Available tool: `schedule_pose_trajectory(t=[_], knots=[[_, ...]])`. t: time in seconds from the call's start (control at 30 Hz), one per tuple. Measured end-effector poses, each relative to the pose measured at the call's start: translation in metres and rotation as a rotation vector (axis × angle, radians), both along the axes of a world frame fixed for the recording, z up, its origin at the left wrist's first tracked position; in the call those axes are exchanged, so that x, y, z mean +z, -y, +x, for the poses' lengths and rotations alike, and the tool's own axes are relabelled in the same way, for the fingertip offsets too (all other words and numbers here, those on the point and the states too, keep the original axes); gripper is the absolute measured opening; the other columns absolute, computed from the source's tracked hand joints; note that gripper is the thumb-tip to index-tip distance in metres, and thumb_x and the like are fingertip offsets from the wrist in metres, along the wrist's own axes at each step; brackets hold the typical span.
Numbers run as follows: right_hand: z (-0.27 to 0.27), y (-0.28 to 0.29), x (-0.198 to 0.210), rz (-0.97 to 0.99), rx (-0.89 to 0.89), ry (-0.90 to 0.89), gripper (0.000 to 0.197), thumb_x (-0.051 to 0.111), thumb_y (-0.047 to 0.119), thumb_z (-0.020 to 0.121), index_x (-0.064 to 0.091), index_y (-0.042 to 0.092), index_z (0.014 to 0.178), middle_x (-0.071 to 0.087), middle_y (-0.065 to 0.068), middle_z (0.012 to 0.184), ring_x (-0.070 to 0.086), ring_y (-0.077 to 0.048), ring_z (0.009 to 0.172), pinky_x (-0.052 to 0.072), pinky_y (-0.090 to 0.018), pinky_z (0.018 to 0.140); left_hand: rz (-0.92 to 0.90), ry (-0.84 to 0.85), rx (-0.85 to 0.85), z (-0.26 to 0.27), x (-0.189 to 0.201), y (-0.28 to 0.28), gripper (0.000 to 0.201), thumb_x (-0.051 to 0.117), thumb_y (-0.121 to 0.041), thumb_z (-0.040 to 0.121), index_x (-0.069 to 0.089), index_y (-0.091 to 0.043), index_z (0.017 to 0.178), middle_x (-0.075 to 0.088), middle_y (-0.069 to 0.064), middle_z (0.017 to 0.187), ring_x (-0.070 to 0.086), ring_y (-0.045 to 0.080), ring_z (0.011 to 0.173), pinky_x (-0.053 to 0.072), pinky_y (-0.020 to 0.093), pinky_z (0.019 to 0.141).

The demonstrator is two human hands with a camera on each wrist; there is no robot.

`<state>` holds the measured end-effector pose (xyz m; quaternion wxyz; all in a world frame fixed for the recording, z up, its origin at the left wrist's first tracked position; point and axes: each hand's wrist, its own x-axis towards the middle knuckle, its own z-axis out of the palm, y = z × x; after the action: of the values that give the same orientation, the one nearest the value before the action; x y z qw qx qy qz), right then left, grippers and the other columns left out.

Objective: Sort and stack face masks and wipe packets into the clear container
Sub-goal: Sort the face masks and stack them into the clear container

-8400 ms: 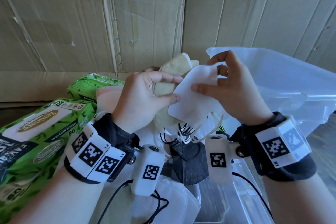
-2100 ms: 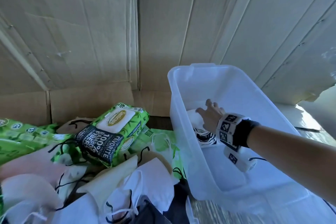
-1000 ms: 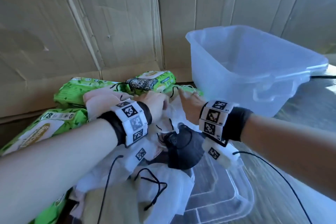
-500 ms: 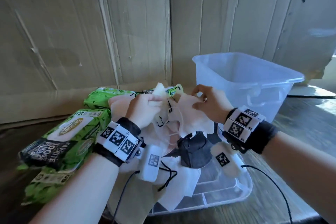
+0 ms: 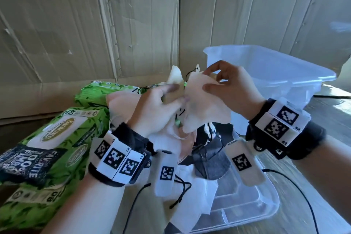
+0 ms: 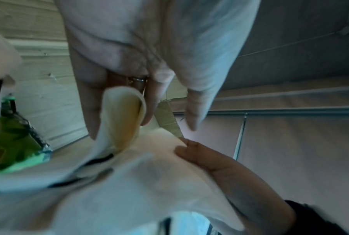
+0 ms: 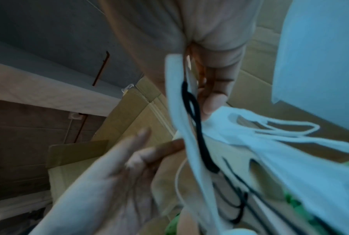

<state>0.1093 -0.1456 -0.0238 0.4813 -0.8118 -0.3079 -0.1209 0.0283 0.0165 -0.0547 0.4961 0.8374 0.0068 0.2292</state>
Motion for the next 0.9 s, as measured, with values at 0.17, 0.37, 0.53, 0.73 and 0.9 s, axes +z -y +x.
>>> schedule_pose_trajectory(t=[0.17,0.37,0.53,0.73,0.9], knots=[[-0.023,-0.027,-0.007,0.108,0.235,-0.099,0.012,0.055,0.022,0.087,0.061,0.03,0.081,0.064,0.005,0.076,0.06,-0.015,0.069,0.05,-0.038,0.076,-0.229,0.025,-0.244,-0.01,0.007,0.006,0.045,0.055,-0.058,0.076,0.072,-0.017,0.085,0.071,-0.005,0.083,0.065,0.011,0.082,0.046,0.033,0.078],[-0.023,-0.027,-0.012,0.117,0.381,-0.121,0.042,0.044,0.005,0.079,0.045,0.036,0.107,0.065,0.0,0.087,0.064,-0.017,0.081,0.049,-0.028,0.079,-0.312,0.021,-0.173,-0.006,0.004,-0.006,0.033,0.069,-0.035,0.067,0.074,-0.019,0.095,0.072,0.011,0.1,0.065,0.03,0.102,0.045,0.049,0.097],[-0.022,-0.023,-0.011,0.026,0.242,0.0,0.058,0.071,-0.002,0.07,0.048,0.044,0.096,0.051,-0.002,0.093,0.058,-0.017,0.074,0.054,-0.041,0.082,-0.289,-0.007,-0.157,-0.01,0.008,-0.008,0.024,0.066,-0.019,0.073,0.073,-0.025,0.095,0.073,0.005,0.098,0.065,0.028,0.1,0.042,0.057,0.099],[-0.029,-0.014,0.001,-0.176,0.06,0.231,0.054,0.079,0.02,0.069,0.056,0.037,0.115,0.045,-0.005,0.113,0.047,-0.015,0.09,0.035,-0.014,0.076,-0.241,0.186,-0.28,-0.014,0.009,-0.004,0.07,0.057,0.017,0.08,0.043,-0.037,0.124,0.061,0.001,0.122,0.059,0.01,0.108,0.048,0.018,0.088],[-0.029,-0.009,0.004,-0.263,0.009,0.317,0.052,0.078,0.022,0.071,0.06,0.032,0.119,0.055,-0.003,0.113,0.043,-0.01,0.096,0.026,-0.011,0.075,-0.162,0.167,-0.243,-0.014,0.011,-0.003,0.046,0.057,0.014,0.08,0.063,-0.029,0.095,0.065,-0.013,0.109,0.057,-0.009,0.102,0.04,0.008,0.091]])
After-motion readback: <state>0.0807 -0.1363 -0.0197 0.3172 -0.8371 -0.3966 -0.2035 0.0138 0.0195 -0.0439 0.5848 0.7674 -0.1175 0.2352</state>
